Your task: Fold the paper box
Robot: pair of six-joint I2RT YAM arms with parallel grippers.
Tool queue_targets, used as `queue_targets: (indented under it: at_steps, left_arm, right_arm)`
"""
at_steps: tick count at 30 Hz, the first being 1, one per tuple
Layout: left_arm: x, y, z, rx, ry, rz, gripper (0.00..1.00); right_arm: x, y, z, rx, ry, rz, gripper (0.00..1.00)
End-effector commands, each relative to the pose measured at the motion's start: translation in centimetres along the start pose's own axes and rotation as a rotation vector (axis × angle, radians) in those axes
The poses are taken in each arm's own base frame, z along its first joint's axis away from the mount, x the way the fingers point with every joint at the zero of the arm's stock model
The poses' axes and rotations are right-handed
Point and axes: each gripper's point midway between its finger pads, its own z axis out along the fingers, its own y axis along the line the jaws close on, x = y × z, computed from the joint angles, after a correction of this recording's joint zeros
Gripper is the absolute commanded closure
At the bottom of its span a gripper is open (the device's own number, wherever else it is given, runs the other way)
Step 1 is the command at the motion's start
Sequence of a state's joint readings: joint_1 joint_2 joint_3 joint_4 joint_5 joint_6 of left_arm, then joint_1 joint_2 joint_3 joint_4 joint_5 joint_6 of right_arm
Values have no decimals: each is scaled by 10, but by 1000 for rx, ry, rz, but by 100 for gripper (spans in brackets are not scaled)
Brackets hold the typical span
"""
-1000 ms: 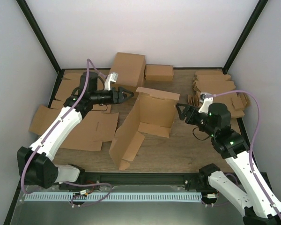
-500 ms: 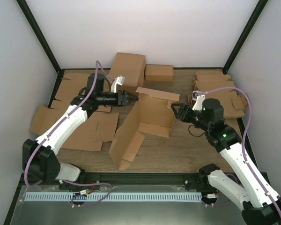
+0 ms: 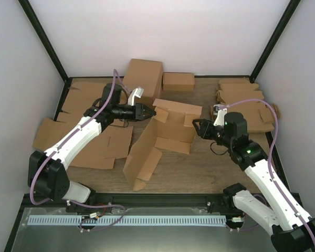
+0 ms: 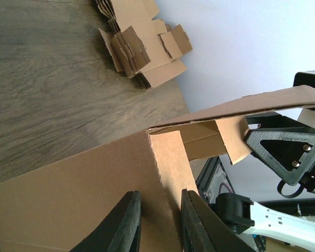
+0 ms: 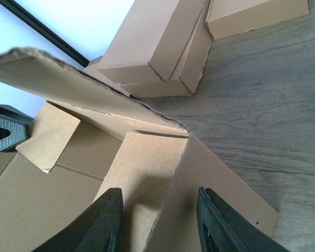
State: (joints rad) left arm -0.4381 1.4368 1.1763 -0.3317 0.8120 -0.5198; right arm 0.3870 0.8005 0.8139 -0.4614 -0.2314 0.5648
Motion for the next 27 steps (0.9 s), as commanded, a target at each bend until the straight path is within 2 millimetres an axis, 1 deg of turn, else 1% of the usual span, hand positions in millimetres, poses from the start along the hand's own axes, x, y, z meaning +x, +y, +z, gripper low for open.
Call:
queue_targets:
  at_steps: [1,12,16,22,24,27]
  left_arm:
    - [3,3,3,-10,8,9,76]
    - [-4,-9,-5,-4,-25,17,76]
    - [-3,-12,-4,1,-27,15,76]
    - [-4,-15,-9,-11,-46,25,76]
    - [-6,-16,-11,-21,-58,29,75]
    - [-9,-18,-16,-38,-82,39,73]
  right_arm:
    - [-6,1,-1,2,-19,-17,59]
    - [-11,6,-6,-17,-39,-30,59]
    - [-12,9,-6,-33,-36,-34,59]
    - [-14,10,-7,-25,-38,-47,59]
    - [-16,10,-10,-16,-45,-54,58]
    - [-20,10,-13,-5,-55,-65,53]
